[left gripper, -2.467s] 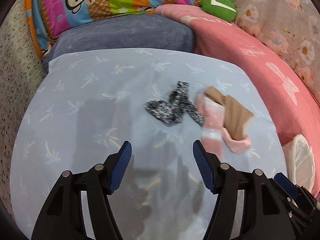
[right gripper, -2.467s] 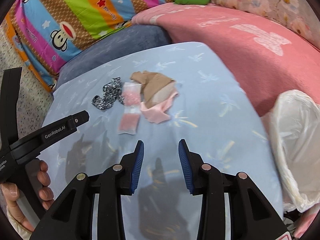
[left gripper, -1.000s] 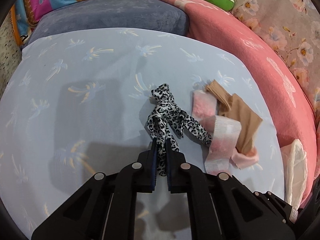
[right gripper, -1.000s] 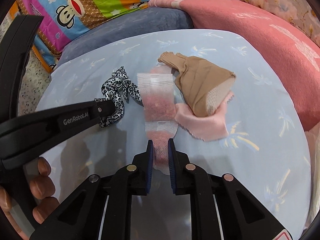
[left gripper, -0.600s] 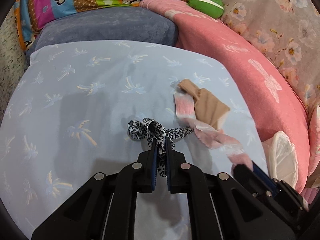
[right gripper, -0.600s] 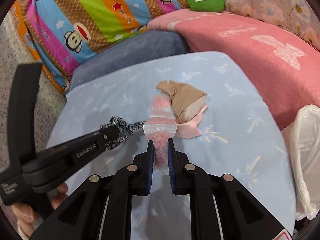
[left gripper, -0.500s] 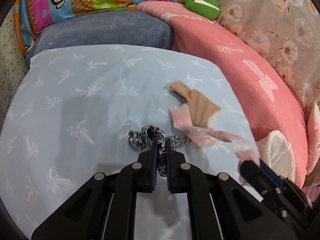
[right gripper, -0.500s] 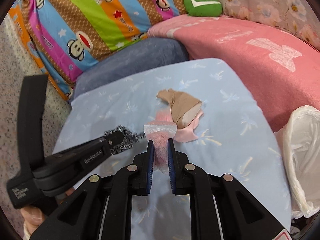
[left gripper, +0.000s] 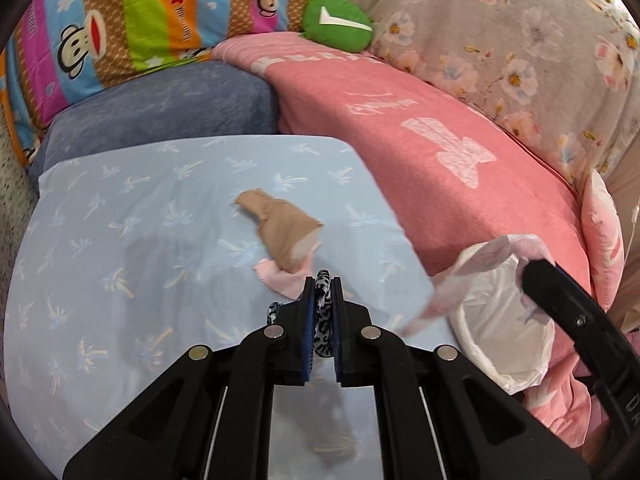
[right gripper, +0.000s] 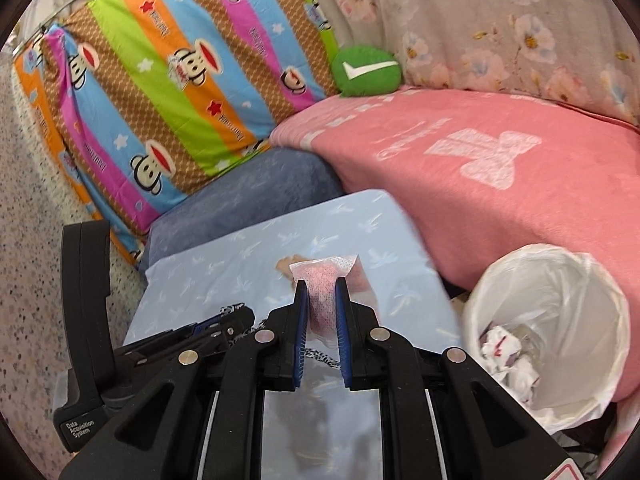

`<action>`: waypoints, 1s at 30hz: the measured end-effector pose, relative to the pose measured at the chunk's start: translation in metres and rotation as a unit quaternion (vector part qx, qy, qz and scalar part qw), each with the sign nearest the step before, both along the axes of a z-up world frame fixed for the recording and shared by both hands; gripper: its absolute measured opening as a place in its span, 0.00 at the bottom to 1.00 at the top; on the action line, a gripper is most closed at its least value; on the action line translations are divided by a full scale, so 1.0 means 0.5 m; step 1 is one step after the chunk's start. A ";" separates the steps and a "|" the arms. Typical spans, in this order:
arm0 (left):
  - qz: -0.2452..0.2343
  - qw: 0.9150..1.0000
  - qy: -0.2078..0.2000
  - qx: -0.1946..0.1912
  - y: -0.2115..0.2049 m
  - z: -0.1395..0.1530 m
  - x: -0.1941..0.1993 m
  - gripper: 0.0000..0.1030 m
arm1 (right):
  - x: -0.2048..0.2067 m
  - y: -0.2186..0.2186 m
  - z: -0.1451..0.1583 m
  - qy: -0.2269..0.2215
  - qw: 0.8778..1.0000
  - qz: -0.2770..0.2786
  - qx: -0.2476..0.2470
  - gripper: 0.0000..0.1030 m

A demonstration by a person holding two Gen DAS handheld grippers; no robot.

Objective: Collect trash
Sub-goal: 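Carry leopard scrunchie with left tool while right tool carries bag to bin, then open both tools over the white bin to drop scrunchie and bag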

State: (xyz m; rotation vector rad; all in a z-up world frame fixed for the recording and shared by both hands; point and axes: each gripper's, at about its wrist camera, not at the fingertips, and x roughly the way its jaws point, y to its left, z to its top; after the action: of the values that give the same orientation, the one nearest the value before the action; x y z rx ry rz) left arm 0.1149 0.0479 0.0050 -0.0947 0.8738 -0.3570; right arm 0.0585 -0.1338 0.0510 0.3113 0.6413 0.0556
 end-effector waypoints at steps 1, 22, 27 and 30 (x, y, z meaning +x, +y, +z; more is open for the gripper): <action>-0.006 1.000 -0.004 0.001 -0.014 0.006 -0.004 0.07 | -0.007 -0.016 0.006 -0.004 1.000 -0.008 0.000 0.12; -0.137 0.990 -0.032 0.011 -0.316 0.057 -0.066 0.07 | -0.130 -0.321 0.003 -0.007 0.991 -0.137 0.011 0.12; -0.152 0.988 -0.025 0.021 -0.365 0.045 -0.073 0.07 | -0.145 -0.360 -0.008 -0.004 0.988 -0.154 0.017 0.12; -0.161 0.986 -0.022 0.023 -0.386 0.042 -0.074 0.08 | -0.147 -0.372 -0.011 -0.002 0.987 -0.161 0.017 0.13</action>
State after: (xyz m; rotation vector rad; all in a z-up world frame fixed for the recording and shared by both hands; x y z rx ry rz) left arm 0.0777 -0.1451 0.0259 0.0992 0.8528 -0.6374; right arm -0.0151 -0.3197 0.0454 0.4450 0.5793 -0.2415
